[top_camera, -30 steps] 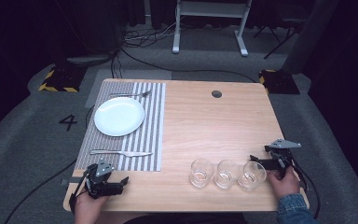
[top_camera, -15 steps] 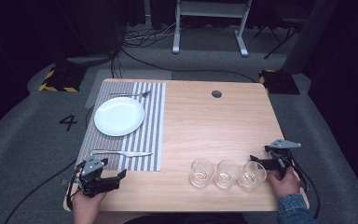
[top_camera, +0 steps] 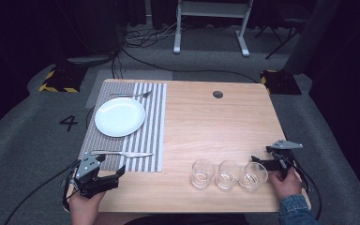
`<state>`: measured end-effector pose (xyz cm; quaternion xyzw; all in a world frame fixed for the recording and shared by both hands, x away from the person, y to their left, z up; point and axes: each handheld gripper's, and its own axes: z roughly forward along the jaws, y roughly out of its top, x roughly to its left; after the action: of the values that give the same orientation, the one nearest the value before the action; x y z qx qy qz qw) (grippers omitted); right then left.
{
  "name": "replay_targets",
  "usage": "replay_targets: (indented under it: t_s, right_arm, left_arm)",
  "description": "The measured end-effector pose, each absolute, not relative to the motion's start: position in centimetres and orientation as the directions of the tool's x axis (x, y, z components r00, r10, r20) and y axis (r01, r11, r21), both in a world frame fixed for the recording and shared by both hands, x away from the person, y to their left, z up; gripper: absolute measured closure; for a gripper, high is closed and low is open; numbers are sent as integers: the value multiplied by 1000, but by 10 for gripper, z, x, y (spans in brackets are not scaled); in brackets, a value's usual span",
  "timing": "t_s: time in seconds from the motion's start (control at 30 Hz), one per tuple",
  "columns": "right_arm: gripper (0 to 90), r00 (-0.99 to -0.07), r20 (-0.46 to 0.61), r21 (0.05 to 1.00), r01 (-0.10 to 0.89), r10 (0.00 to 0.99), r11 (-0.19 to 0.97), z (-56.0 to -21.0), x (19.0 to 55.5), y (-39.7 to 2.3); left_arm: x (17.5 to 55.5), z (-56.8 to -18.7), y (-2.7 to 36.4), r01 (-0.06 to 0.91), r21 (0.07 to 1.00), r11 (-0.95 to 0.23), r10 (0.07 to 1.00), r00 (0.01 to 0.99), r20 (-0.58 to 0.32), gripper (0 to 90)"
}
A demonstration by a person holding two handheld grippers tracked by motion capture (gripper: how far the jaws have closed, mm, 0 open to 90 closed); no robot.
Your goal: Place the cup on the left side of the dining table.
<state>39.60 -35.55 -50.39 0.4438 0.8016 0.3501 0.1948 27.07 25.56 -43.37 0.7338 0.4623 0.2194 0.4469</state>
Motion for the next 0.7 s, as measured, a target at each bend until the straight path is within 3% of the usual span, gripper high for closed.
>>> replay_targets:
  t_s: [0.7]
  right_arm:
    - [148,-530,-2,734,575,848,361,-504,396,-355]
  left_arm:
    - [269,-419,249,463,871,-161,860,499,-106,158]
